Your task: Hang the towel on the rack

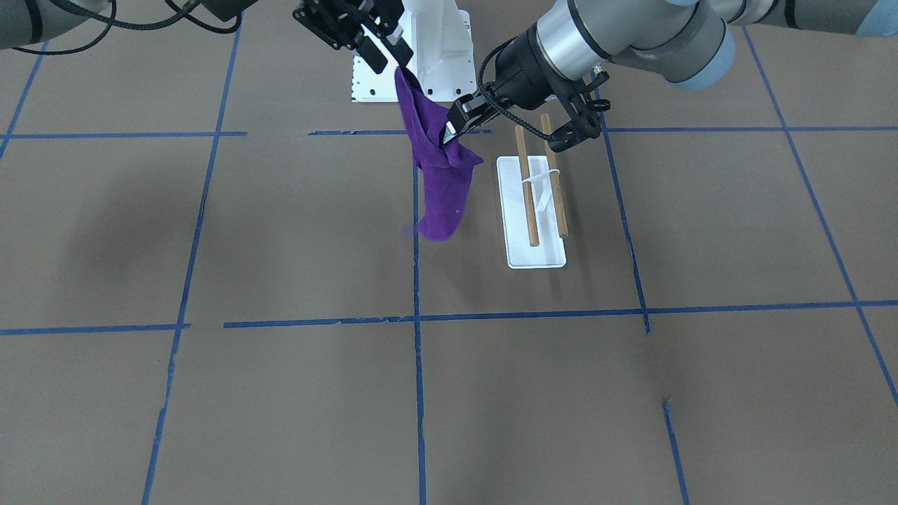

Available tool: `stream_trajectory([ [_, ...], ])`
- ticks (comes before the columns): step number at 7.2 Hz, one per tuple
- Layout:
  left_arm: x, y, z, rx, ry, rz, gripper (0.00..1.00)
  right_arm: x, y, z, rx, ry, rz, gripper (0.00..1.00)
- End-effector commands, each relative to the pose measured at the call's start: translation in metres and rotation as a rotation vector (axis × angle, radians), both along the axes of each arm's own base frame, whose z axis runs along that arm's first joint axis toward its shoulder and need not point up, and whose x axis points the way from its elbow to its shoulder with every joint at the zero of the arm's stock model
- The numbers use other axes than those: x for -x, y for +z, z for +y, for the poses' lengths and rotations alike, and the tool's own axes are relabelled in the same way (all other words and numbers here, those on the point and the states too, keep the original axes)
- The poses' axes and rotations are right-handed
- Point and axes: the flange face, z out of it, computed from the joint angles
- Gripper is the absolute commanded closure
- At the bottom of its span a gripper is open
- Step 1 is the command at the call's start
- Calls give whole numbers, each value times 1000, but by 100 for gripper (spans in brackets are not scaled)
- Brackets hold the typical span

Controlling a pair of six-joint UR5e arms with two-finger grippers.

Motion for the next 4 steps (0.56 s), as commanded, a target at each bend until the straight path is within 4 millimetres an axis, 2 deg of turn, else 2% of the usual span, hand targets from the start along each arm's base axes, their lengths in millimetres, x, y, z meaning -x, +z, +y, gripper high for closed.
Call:
stream_trajectory([
  [1, 6, 37, 4, -27, -7, -22, 100, -6, 45, -10, 3, 20, 28, 0],
  [2, 10, 55, 10, -29, -25, -25, 100, -11, 64, -14, 26, 31, 56, 0],
  [3, 17, 83, 19, -56, -45, -46, 100, -17, 85, -15, 35, 36, 87, 0],
  [4, 33, 109, 31, -97, -42, -71, 100, -19, 97, -17, 15, 34, 114, 0],
])
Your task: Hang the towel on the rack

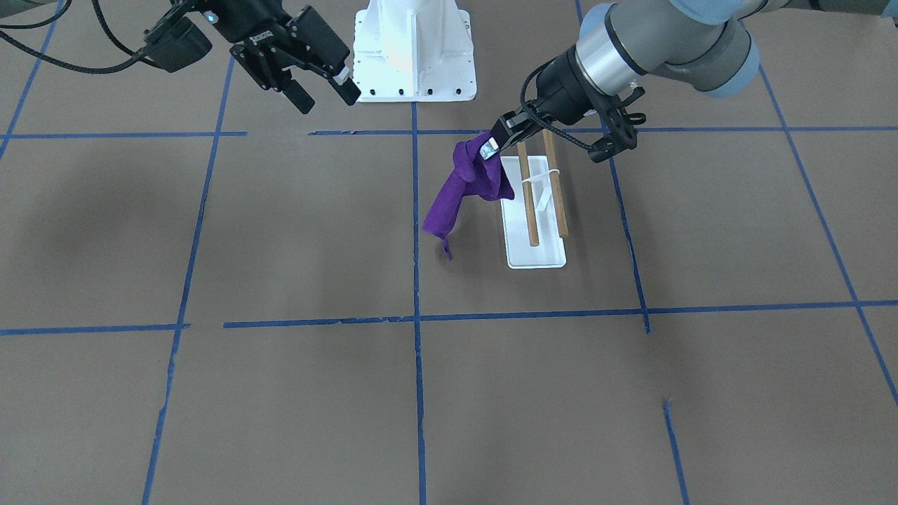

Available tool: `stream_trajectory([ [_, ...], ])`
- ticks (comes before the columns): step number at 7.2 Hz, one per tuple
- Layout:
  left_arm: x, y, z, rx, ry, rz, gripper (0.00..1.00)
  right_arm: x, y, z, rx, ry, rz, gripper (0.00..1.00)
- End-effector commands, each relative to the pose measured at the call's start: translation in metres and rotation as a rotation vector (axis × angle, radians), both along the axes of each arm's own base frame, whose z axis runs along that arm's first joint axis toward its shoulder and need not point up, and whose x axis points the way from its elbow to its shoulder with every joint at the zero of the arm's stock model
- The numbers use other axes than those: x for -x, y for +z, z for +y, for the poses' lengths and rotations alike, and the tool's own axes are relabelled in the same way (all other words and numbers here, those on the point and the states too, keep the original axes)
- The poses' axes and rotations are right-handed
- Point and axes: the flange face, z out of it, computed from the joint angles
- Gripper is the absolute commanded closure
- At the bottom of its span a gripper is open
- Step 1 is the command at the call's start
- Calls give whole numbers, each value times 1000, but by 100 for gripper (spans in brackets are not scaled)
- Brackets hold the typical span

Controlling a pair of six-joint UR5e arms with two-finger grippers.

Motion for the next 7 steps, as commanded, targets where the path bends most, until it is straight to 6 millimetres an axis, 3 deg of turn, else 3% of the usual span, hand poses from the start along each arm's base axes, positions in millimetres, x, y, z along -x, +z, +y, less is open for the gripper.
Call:
stream_trajectory([
  [1, 24, 54, 17, -47, -5, -59, 100, -5, 19, -2, -8, 1, 35, 0],
  [2, 34, 84, 19, -62, -4, -98, 100, -6, 19, -3, -9, 5, 35, 0],
  [4, 79, 150, 22, -141, -43, -136, 100, -7, 19, -2, -9, 6, 36, 0],
  [5, 86, 168, 23, -170, -42, -155, 100, -10, 18, -1, -13, 9, 31, 0],
  [7, 91, 182, 23, -179, -39, -177, 100, -14, 20, -3, -8, 15, 35, 0],
])
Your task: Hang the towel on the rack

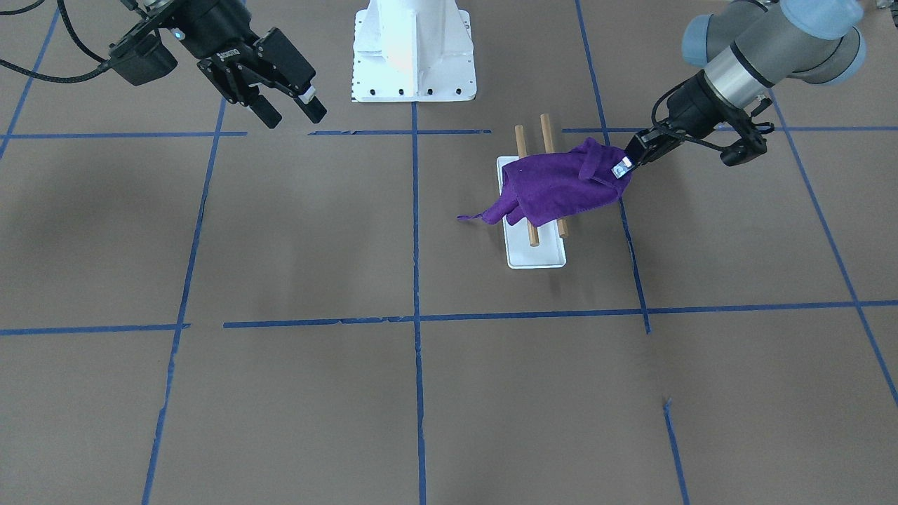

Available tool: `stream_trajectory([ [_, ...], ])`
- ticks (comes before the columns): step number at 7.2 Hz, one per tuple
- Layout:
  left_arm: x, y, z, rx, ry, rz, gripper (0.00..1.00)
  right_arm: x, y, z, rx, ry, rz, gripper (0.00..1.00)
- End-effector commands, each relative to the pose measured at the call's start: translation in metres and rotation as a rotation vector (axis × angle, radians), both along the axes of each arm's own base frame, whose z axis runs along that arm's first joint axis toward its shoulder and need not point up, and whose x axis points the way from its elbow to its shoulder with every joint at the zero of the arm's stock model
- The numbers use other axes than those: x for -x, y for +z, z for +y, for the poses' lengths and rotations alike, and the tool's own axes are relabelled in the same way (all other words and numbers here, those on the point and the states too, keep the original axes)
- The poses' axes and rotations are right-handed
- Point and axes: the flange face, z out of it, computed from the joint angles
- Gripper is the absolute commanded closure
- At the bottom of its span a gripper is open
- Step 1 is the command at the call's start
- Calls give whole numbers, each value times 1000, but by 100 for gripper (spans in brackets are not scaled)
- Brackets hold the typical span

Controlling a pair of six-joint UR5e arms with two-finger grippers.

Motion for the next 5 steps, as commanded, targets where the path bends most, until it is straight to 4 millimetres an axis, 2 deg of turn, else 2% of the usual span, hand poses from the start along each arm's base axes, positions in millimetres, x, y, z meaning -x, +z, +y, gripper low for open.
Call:
stream_trajectory([
  [1, 1, 9, -1, -8, 3, -12, 100, -3, 0, 0, 0, 2, -1, 0],
  [2, -2, 8, -2, -10, 5, -11, 100, -4, 0, 0, -1, 2, -3, 0],
  [4, -5, 7, -4, -11, 6, -10, 1, -6, 0, -1, 0, 5, -2, 0],
  [5, -6, 12, -6, -4, 5, -17, 0, -8, 4, -1, 5, 7, 2, 0],
])
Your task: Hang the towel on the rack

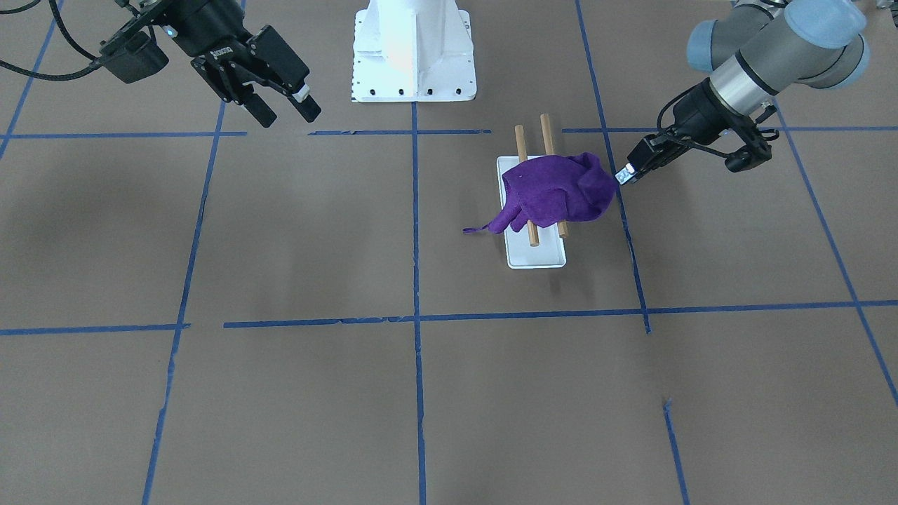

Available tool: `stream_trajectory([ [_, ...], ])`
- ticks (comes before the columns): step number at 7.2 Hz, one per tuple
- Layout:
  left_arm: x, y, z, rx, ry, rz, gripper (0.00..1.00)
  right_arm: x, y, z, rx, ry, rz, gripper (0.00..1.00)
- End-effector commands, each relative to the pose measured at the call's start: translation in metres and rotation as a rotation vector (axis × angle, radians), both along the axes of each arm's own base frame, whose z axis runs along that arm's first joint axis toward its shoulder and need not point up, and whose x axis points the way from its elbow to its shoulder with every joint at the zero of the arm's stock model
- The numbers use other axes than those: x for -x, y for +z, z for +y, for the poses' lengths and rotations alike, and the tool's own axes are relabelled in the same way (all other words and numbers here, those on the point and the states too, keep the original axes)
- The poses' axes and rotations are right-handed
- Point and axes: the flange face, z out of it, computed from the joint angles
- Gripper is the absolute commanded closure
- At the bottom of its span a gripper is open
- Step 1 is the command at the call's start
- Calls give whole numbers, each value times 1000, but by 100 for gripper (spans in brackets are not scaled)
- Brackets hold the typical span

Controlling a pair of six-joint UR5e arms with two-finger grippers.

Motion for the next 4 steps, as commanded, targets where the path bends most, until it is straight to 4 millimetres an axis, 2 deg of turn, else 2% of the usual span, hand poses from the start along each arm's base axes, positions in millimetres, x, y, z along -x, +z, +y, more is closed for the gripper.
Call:
stream_trajectory([
  [1, 0, 3, -3, 4, -6, -5, 0, -8, 14, 0, 18, 5, 16, 0],
  [2, 10, 7, -11, -15, -30, -18, 0, -20, 35, -4, 41, 15, 46, 0],
  [3, 24, 15, -17, -130, -19, -53, 0, -42, 77, -13, 46, 19, 122, 0],
  [4, 48, 41, -31, -234, -16, -116, 0, -72, 130, -20, -9, -20, 230, 0],
])
